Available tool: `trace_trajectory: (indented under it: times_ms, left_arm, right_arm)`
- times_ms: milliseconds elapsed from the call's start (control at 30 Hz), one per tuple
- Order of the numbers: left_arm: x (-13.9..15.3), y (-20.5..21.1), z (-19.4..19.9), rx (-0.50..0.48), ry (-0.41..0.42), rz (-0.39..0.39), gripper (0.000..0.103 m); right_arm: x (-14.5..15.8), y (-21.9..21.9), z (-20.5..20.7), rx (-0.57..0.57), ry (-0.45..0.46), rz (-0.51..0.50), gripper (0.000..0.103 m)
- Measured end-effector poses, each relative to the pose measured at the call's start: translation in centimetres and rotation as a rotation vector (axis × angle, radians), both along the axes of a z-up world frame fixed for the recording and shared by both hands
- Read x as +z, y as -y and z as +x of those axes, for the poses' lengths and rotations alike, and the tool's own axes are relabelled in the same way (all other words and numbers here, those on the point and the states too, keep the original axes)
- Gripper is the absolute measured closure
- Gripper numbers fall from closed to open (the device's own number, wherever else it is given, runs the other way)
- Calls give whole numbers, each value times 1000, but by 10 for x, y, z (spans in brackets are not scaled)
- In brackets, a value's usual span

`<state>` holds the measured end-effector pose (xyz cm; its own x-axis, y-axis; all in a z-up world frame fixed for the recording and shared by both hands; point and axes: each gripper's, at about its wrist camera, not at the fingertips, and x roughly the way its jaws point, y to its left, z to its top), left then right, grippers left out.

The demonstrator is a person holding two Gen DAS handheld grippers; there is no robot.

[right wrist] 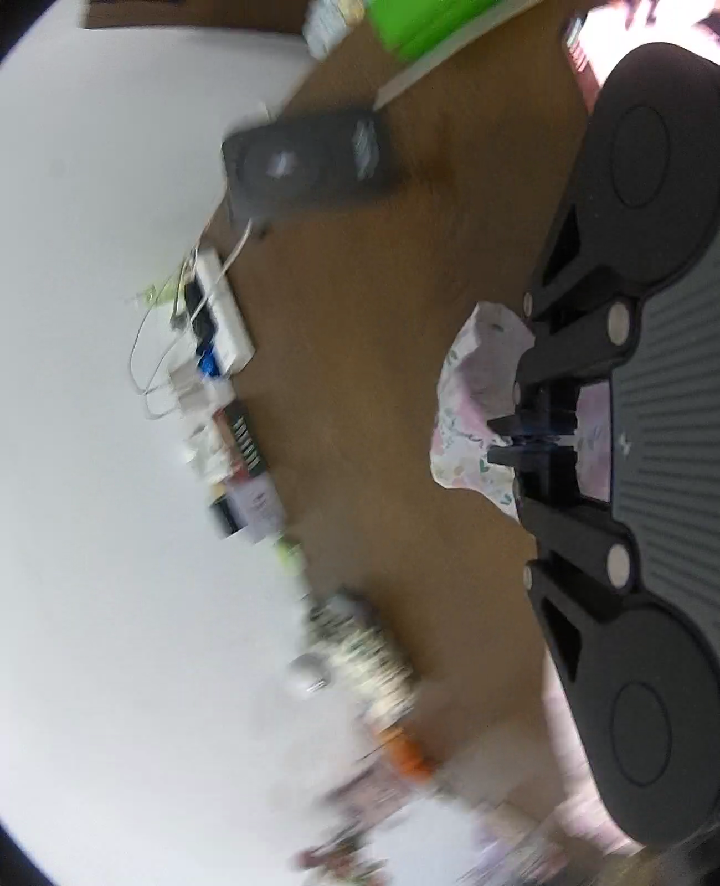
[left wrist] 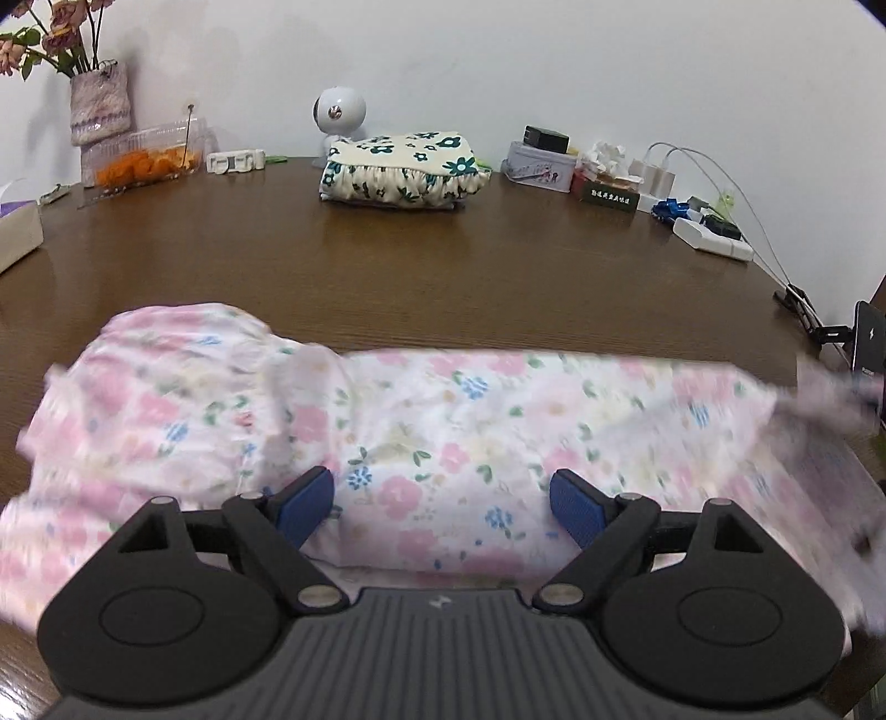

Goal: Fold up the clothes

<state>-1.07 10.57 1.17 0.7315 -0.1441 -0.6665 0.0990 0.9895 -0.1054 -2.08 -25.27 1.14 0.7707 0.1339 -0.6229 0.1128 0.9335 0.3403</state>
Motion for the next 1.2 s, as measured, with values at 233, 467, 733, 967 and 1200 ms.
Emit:
trace_trajectory:
  times_ms: [233, 467, 733, 967, 1200]
  left_arm:
    - [22, 18, -9, -48, 37, -55, 15]
    - [47, 76, 2, -210, 107, -69, 14]
    - [21, 151, 16, -384, 70, 15, 20]
    - [8, 141, 4, -329, 82, 75, 30]
    - [35, 35, -21, -24, 132, -86, 20]
  right_arm:
    - [-11, -32, -19, 23, 35, -256, 71]
    - [16, -27, -100, 126, 147, -243, 51]
    - [-4, -51, -147, 384, 132, -354, 48]
    - [-18, -39, -146, 281, 96, -286, 100]
    - [29, -57, -112, 302, 335, -32, 101]
